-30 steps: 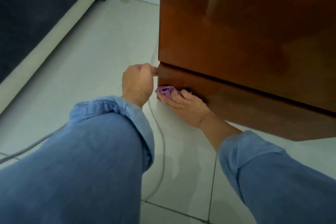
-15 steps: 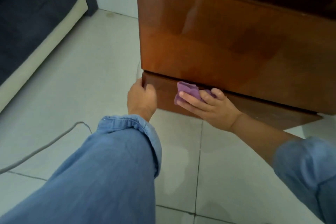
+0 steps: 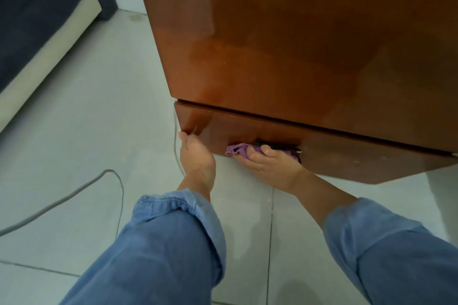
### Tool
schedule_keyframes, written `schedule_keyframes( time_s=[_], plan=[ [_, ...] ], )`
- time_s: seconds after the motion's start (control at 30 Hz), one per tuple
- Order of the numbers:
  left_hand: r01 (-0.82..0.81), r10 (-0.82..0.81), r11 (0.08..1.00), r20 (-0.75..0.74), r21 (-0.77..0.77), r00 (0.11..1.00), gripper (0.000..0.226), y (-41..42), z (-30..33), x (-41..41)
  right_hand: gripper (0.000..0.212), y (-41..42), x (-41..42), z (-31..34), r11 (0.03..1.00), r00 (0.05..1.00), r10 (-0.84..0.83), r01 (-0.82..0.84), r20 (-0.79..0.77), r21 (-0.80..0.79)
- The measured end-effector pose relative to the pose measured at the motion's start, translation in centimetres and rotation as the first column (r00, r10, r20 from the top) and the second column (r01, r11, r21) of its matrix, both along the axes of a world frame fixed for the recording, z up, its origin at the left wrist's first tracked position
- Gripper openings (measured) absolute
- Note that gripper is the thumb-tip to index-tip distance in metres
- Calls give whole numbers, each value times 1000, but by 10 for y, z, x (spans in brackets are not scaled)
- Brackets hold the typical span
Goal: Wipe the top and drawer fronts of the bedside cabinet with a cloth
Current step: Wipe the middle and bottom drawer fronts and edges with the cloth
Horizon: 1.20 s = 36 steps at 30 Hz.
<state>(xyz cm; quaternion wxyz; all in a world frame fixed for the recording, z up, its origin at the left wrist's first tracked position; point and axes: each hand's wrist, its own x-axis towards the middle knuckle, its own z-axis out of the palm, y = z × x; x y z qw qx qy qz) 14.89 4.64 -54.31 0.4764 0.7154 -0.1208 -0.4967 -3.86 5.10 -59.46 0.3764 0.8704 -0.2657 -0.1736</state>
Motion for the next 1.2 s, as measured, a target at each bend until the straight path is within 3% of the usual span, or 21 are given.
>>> schedule_keyframes(
  time_s=[0.13, 0.27, 0.4, 0.5, 0.73, 0.87, 1.0, 1.2],
  plan=[
    [8, -11, 998, -61, -55, 998, 44, 1, 0, -17, 61, 12, -27, -2, 983, 994, -12, 31, -105, 183],
    [33, -40, 998, -164, -45, 986, 47, 3, 7, -34, 48, 31, -74, 24, 974, 984, -28, 67, -178, 218],
    [-2, -9, 999, -240, -45, 971, 66, -2, 11, -47, 48, 41, -102, 81, 996, 999, -19, 15, 46, 82],
    [-10, -2, 999, -272, -45, 962, 62, -4, 15, -59, 48, 34, -100, 103, 1000, 993, 23, -21, 116, -14],
    [46, -48, 999, -283, -14, 958, 71, -2, -3, -85, 49, 26, -103, 57, 991, 997, 74, -69, 38, -111],
    [61, -60, 998, -146, 8, 987, 72, 3, -13, -98, 48, 23, -107, 24, 994, 995, 99, -100, -31, -46],
    [-11, 24, 996, -151, 86, 988, 79, 5, -11, -111, 51, 23, -122, 1, 994, 991, 104, -100, -81, 52],
    [52, -36, 991, -124, 127, 992, 84, 6, -23, -108, 47, 33, -151, -1, 978, 973, 49, 0, -226, 208]
  ],
)
